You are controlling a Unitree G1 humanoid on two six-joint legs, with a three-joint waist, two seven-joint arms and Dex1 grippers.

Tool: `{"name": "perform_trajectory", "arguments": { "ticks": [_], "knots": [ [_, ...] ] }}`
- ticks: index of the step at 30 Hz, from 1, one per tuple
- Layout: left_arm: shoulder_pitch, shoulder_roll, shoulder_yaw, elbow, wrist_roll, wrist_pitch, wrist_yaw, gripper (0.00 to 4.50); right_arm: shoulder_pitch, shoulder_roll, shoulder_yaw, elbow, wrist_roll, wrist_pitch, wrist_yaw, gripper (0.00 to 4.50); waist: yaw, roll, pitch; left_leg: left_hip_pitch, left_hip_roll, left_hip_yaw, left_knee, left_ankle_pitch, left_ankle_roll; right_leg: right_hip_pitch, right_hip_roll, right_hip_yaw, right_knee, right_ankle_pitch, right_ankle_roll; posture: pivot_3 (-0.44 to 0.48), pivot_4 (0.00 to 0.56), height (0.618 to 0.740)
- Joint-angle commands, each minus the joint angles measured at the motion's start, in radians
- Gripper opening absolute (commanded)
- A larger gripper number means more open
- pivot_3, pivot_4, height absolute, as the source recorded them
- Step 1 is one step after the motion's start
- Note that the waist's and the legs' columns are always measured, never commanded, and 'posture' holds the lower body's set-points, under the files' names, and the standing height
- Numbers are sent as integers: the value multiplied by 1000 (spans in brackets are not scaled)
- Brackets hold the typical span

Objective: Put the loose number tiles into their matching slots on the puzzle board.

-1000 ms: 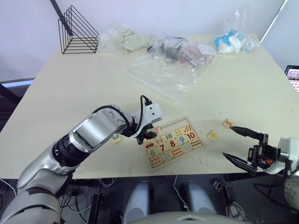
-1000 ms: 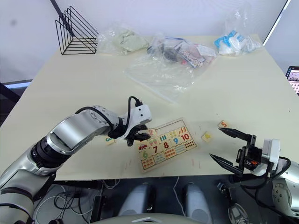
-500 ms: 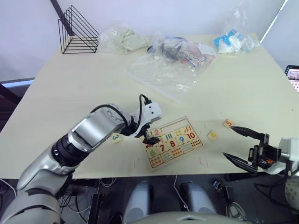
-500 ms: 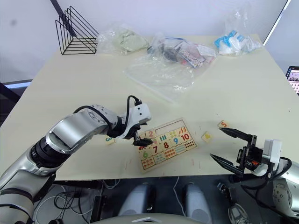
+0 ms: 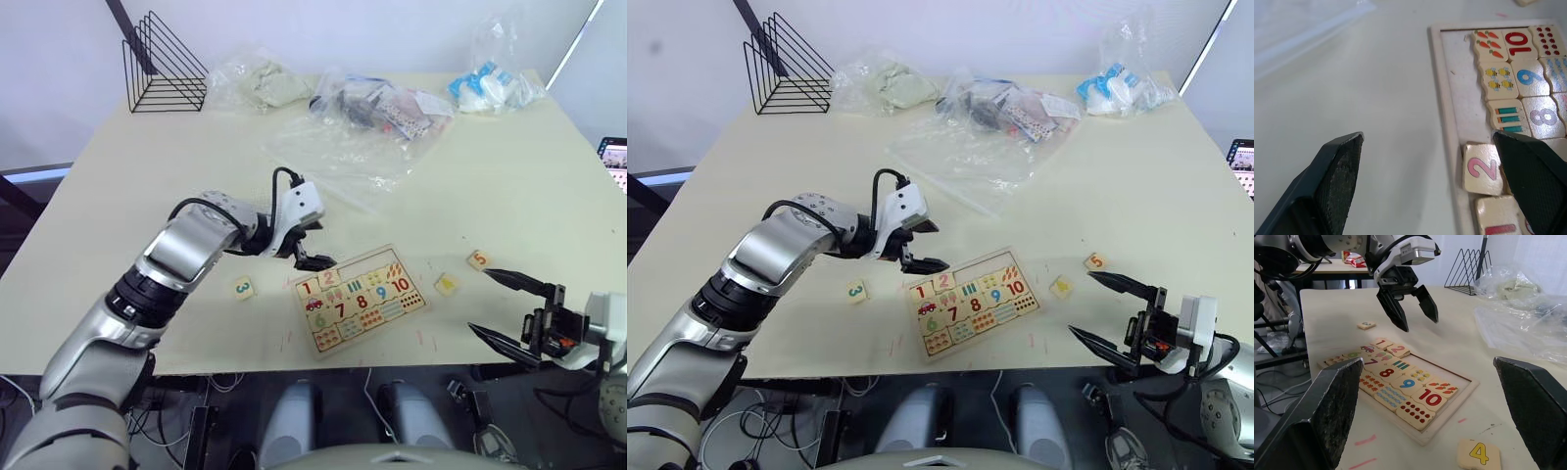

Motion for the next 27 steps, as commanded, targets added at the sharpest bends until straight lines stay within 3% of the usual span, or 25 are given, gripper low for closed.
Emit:
{"name": "perform_trajectory", "arguments": {
  "ticks": [1, 7, 9, 12, 27],
  "knots": [
    [20, -11, 46, 78, 31, -167, -63, 3967, 22, -10, -46, -6, 8, -19, -3, 4500, 0, 0, 0, 0, 0, 0, 0, 0, 0, 0, 0, 0, 0, 0, 0, 0, 150, 740],
    [44, -12, 33, 179, 75, -312, -169, 2095, 57, -5, -71, -19, 10, -24, -14, 4500, 1, 0, 0, 0, 0, 0, 0, 0, 0, 0, 0, 0, 0, 0, 0, 0, 150, 740],
    [45, -15, 31, 205, 88, -345, -202, 1161, 68, -4, -79, -22, 11, -27, -16, 4500, 1, 0, 0, 0, 0, 0, 0, 0, 0, 0, 0, 0, 0, 0, 0, 0, 150, 740],
    [45, -25, 25, 240, 115, -384, -241, 149, 86, -5, -94, -21, 14, -34, -18, 4500, 1, 0, 0, 0, 0, 0, 0, 0, 0, 0, 0, 0, 0, 0, 0, 0, 150, 740],
    [33, -95, 40, 324, 188, -466, -311, 149, 115, -4, -119, -20, 11, -55, -25, 4500, 0, 0, 0, 0, 0, 0, 0, 0, 0, 0, 0, 0, 0, 0, 0, 0, 150, 740]
  ]
}}
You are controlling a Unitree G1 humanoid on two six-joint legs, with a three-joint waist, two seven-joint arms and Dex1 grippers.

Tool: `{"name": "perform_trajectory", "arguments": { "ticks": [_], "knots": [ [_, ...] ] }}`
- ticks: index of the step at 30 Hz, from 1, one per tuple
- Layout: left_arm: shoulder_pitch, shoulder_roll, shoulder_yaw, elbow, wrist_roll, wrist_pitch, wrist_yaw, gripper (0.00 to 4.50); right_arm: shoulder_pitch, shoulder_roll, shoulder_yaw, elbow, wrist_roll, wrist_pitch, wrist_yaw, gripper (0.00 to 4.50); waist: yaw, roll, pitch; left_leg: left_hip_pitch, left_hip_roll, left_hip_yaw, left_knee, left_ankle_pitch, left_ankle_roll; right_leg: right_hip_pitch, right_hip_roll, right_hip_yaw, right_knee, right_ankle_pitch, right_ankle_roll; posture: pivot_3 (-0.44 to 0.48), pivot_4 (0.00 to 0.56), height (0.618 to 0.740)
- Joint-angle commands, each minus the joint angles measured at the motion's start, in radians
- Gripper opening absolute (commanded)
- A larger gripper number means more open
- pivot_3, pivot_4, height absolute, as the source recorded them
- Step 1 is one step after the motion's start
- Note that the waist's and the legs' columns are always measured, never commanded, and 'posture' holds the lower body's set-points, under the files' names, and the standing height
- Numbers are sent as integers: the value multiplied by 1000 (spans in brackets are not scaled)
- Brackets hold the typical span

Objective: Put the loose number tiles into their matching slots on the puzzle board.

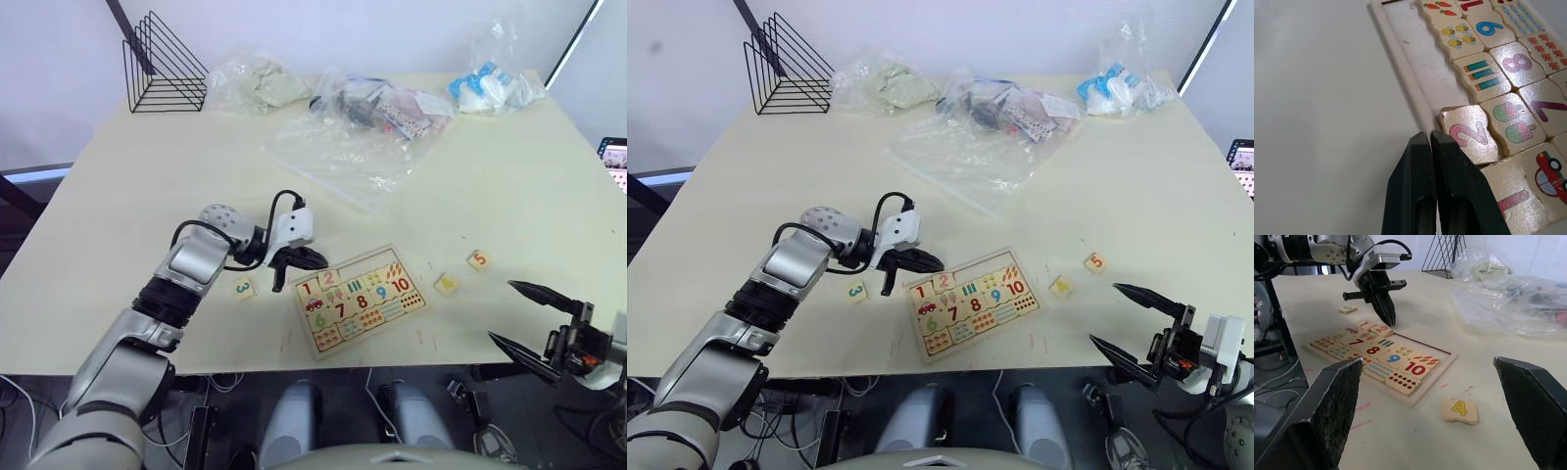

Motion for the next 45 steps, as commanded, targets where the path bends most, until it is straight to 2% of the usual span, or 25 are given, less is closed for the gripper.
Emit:
{"name": "perform_trajectory", "arguments": {
  "ticks": [1, 35, 45],
  "knots": [
    [-12, -3, 28, -7, 8, -19, -12, 149, 3, -4, -29, -18, 10, -20, -4, 4500, 0, 0, 0, 0, 0, 0, 0, 0, 0, 0, 0, 0, 0, 0, 0, 0, 150, 740],
    [37, 17, 48, -78, 8, 5, -50, 149, -10, -7, -21, 9, 5, -26, 12, 4500, 0, 0, 0, 0, 0, 0, 0, 0, 0, 0, 0, 0, 0, 0, 0, 0, 150, 740],
    [56, 15, 180, -81, -61, 81, 19, 149, -22, -3, -13, 27, -1, -19, 5, 4500, -1, 0, 0, 0, 0, 0, 0, 0, 0, 0, 0, 0, 0, 0, 0, 0, 150, 740]
  ]
}}
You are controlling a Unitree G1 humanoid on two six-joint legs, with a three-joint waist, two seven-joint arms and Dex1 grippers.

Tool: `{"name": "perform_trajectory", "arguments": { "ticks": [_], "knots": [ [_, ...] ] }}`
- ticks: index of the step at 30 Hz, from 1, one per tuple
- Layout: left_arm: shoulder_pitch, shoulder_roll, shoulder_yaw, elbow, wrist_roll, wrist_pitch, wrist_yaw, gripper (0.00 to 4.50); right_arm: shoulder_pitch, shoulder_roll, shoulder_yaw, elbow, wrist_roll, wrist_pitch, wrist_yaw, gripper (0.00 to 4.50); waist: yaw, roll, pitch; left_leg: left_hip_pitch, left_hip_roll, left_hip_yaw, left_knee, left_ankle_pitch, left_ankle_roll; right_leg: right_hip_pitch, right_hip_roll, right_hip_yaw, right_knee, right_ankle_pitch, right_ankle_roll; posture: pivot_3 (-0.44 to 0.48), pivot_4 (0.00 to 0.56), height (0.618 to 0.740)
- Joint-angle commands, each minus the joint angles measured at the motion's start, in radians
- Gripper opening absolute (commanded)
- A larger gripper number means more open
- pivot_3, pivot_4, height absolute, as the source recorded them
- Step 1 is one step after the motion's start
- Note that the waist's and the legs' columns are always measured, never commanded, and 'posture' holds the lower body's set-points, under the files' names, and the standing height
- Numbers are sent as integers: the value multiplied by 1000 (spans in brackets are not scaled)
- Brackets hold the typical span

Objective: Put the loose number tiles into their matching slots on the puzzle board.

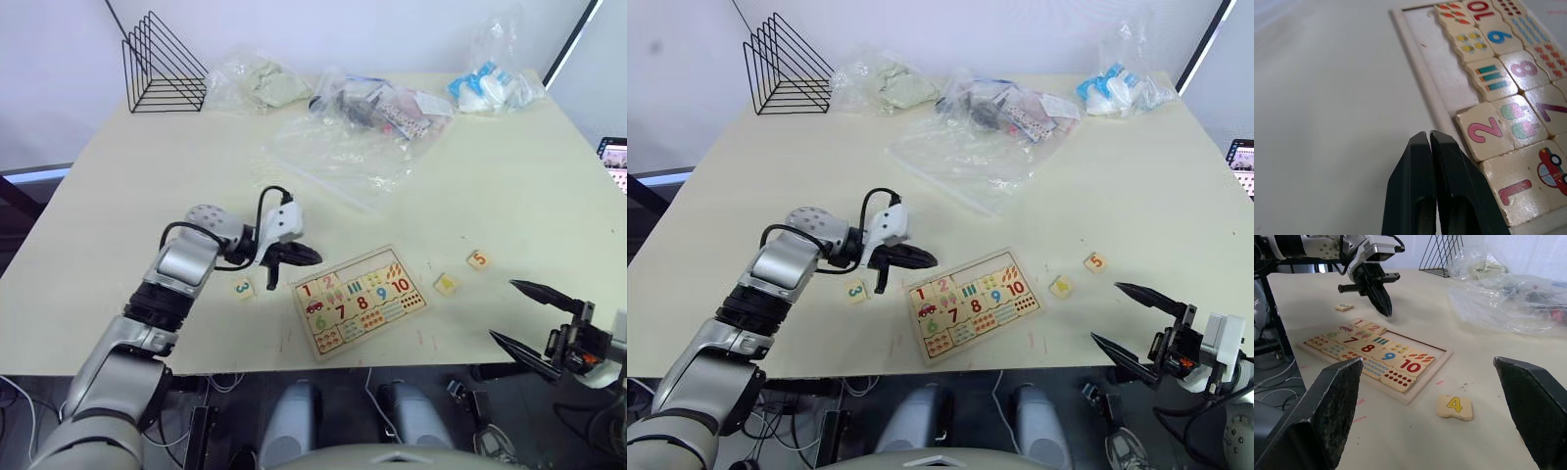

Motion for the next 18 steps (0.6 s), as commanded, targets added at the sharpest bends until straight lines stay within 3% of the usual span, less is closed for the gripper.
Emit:
{"name": "perform_trajectory", "arguments": {
  "ticks": [1, 11, 18],
  "knots": [
    [22, 8, 90, -38, -56, 30, 34, 149, -4, -5, -13, 0, 2, 0, -11, 4500, 0, 0, 0, 0, 0, 0, 0, 0, 0, 0, 0, 0, 0, 0, 0, 0, 150, 740],
    [265, 6, 351, -195, -221, 55, 160, 149, -49, -60, -33, 102, -76, 62, -126, 4500, -2, 0, 0, 1, 0, -2, 0, 0, 0, 0, 0, 1, 0, 0, 0, 0, 150, 740],
    [475, 21, 481, -309, -270, 42, 234, 149, -77, -76, -39, 135, -88, 84, -146, 4500, -1, 0, 0, 1, 1, -3, 0, 0, 0, 0, -1, 1, 0, 0, 0, 0, 150, 740]
  ]
}}
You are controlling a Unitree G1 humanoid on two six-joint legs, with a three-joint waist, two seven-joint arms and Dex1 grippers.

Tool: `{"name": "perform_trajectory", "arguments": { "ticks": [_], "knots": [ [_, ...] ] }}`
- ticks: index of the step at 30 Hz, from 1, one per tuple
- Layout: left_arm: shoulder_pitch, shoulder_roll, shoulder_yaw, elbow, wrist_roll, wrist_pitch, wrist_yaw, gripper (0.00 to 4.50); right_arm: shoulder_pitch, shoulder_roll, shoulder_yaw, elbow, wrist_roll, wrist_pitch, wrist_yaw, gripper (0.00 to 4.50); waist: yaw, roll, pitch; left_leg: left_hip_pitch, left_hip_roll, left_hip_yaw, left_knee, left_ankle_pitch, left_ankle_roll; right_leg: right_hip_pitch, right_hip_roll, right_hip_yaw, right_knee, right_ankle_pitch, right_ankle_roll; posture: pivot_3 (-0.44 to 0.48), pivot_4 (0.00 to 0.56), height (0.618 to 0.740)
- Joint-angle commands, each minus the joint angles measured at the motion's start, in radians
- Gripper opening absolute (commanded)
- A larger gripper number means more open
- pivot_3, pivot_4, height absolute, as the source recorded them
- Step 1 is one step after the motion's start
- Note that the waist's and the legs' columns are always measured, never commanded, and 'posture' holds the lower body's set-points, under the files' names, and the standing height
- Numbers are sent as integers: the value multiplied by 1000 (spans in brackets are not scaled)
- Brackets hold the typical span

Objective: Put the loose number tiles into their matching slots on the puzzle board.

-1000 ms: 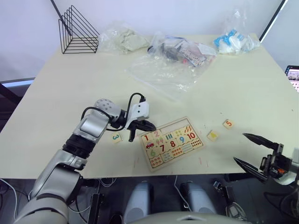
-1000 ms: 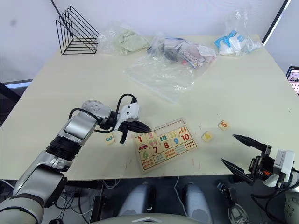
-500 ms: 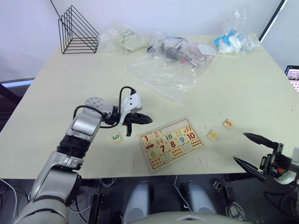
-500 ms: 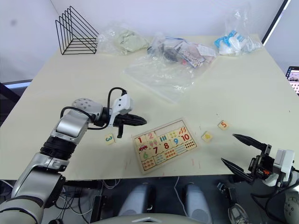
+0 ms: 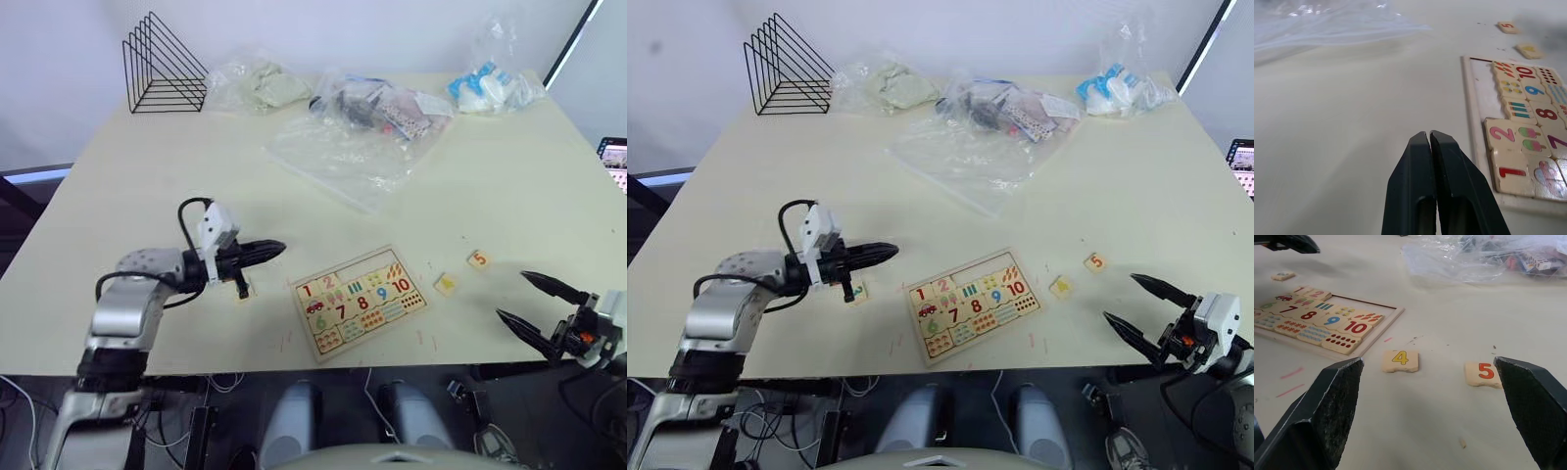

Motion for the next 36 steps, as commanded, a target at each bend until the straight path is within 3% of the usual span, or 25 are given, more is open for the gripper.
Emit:
{"name": "perform_trajectory", "arguments": {
  "ticks": [1, 4, 7, 11, 23, 36],
  "knots": [
    [77, 19, 83, -83, -34, -10, 42, 362, -9, -24, -33, 10, 2, 2, -9, 4500, 0, 0, 0, 0, 0, 0, 0, 0, 0, 0, 0, 0, 0, 0, 0, 0, 150, 740],
    [149, 9, 134, -138, -63, 0, 75, 1387, -11, -32, -46, 21, 10, 16, -15, 4500, 2, 0, 0, 0, 0, 0, 0, 0, 0, 0, 0, 0, 0, 0, 0, 0, 150, 740],
    [254, 5, 186, -180, -67, -31, 96, 2850, -13, -27, -66, 21, 38, 47, -35, 4500, 1, 0, 0, 0, 1, 0, 0, 0, 0, 0, -1, 0, 0, 0, 0, 0, 150, 740],
    [382, -13, 259, -196, -69, -92, 110, 4334, -10, -30, -80, 33, 43, 60, -34, 4500, -3, 0, 0, 1, 1, 1, -1, 0, 0, 0, -1, 1, 0, 0, 0, 0, 150, 740],
    [648, -49, 387, -141, -95, -318, 29, 4440, 32, -16, -109, 49, 49, 39, -2, 4500, -1, 0, -1, 1, 1, 4, -1, 0, 0, 0, -1, 1, -1, -3, -4, 0, 150, 740],
    [719, -38, 451, -52, -126, -401, -30, 4440, 63, -32, -143, 99, 56, 3, 72, 4500, -1, -1, -2, 1, 1, 6, -1, 0, 0, 0, -1, 0, -2, -3, -4, 0, 150, 740]
  ]
}}
